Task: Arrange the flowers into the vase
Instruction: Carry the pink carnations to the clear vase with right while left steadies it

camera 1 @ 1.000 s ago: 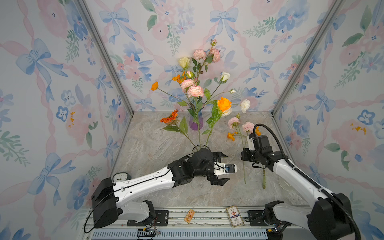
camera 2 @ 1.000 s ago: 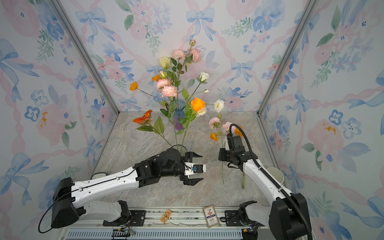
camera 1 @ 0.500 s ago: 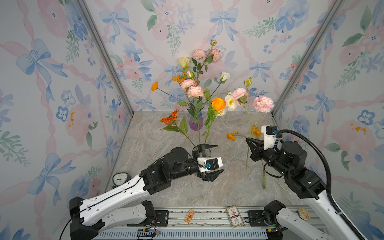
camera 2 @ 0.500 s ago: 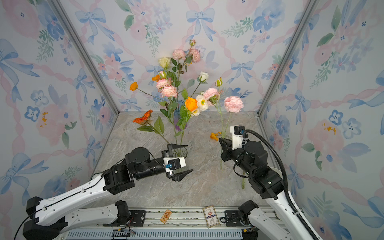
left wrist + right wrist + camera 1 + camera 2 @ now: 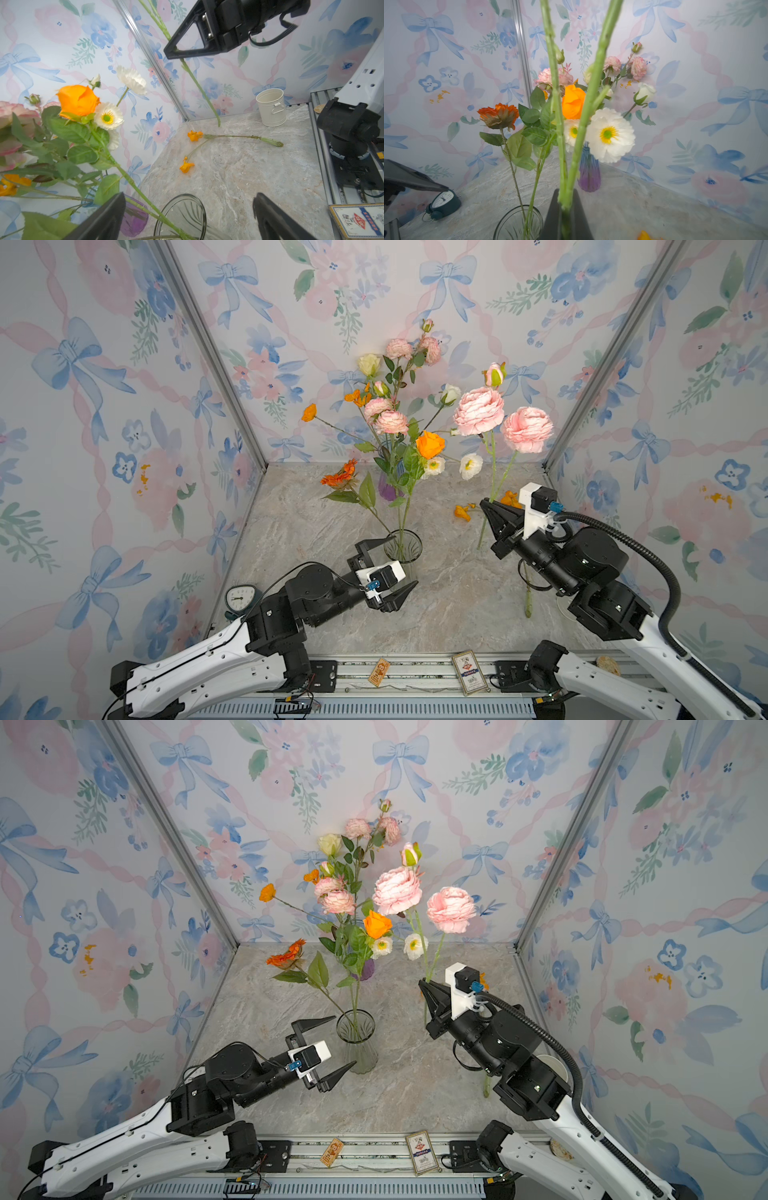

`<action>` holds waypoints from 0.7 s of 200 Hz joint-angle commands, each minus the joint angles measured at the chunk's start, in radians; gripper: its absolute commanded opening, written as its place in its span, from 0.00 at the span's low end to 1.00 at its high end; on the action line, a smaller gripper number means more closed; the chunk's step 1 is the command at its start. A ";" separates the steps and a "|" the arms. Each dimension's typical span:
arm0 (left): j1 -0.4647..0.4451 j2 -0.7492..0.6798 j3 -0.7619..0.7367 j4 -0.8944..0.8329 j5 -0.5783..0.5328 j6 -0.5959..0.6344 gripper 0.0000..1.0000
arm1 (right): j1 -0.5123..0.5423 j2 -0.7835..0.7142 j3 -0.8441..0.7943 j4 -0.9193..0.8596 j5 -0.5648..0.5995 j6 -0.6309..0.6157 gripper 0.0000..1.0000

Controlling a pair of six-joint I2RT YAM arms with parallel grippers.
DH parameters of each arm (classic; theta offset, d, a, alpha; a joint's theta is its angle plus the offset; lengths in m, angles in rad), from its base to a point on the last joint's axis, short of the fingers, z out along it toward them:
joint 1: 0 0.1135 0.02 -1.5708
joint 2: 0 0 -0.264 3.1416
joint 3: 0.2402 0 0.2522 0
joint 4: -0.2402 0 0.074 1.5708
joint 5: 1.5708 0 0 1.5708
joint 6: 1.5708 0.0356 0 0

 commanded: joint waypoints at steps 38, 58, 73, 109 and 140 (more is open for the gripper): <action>-0.003 -0.153 -0.143 -0.052 -0.150 -0.123 0.98 | 0.120 0.183 0.002 0.318 -0.194 -0.044 0.00; 0.000 -0.173 -0.147 -0.053 -0.140 -0.116 0.98 | 0.134 0.261 -0.003 0.377 -0.231 -0.032 0.00; 0.016 -0.181 -0.151 -0.053 -0.109 -0.115 0.98 | 0.137 0.315 -0.019 0.439 -0.252 -0.016 0.00; 0.079 -0.170 -0.154 -0.052 -0.023 -0.133 0.98 | 0.137 0.420 -0.034 0.487 -0.309 -0.013 0.00; 0.119 -0.112 -0.141 -0.050 0.061 -0.149 0.98 | 0.137 0.488 -0.044 0.494 -0.307 -0.032 0.00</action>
